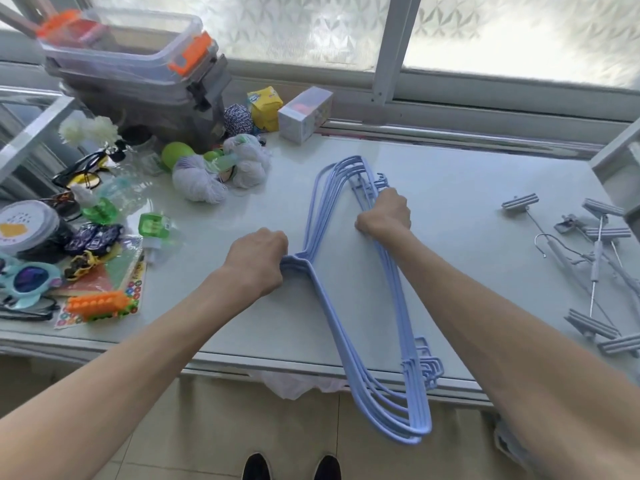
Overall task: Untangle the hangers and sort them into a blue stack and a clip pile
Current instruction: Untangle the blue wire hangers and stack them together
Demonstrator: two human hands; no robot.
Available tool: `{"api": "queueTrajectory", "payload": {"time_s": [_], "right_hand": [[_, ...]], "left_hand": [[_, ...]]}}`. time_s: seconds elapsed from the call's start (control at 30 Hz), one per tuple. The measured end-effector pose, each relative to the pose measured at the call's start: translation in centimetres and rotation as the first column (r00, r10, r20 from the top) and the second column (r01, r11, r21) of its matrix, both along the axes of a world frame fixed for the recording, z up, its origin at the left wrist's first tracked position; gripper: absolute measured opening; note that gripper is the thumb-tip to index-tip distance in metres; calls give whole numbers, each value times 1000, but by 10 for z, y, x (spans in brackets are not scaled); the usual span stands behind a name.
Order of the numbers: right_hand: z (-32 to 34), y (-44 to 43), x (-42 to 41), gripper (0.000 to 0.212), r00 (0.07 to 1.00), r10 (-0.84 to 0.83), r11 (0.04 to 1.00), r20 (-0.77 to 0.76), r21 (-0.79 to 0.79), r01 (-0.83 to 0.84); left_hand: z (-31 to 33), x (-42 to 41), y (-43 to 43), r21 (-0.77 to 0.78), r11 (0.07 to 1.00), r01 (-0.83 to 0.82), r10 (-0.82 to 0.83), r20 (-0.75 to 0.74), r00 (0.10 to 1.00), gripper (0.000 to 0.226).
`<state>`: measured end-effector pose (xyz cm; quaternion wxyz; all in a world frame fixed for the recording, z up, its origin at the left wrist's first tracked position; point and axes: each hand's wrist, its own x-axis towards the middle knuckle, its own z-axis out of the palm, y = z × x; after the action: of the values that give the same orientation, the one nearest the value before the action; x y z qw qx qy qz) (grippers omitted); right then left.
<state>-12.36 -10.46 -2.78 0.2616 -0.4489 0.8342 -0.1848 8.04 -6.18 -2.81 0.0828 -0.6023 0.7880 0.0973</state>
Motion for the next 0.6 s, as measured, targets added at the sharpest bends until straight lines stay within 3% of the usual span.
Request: {"api": "queueTrajectory", "payload": {"time_s": [0.1, 0.23, 0.33, 0.6], "right_hand": [[2, -6, 4, 38, 999, 2, 1000, -41, -17, -3], [4, -10, 4, 37, 993, 63, 997, -104, -26, -66], [2, -10, 1, 26, 988, 77, 996, -131, -40, -83], [-3, -13, 0, 22, 968, 139, 989, -209, -21, -147]], "left_hand": [[-2, -1, 2, -15, 1000, 23, -23, 5, 1000, 33], [-2, 8, 0, -20, 1000, 20, -22, -102, 995, 16], [-2, 13, -2, -16, 999, 28, -30, -145, 989, 28], [-8, 19, -1, -24, 998, 54, -57, -110, 992, 25]]}}
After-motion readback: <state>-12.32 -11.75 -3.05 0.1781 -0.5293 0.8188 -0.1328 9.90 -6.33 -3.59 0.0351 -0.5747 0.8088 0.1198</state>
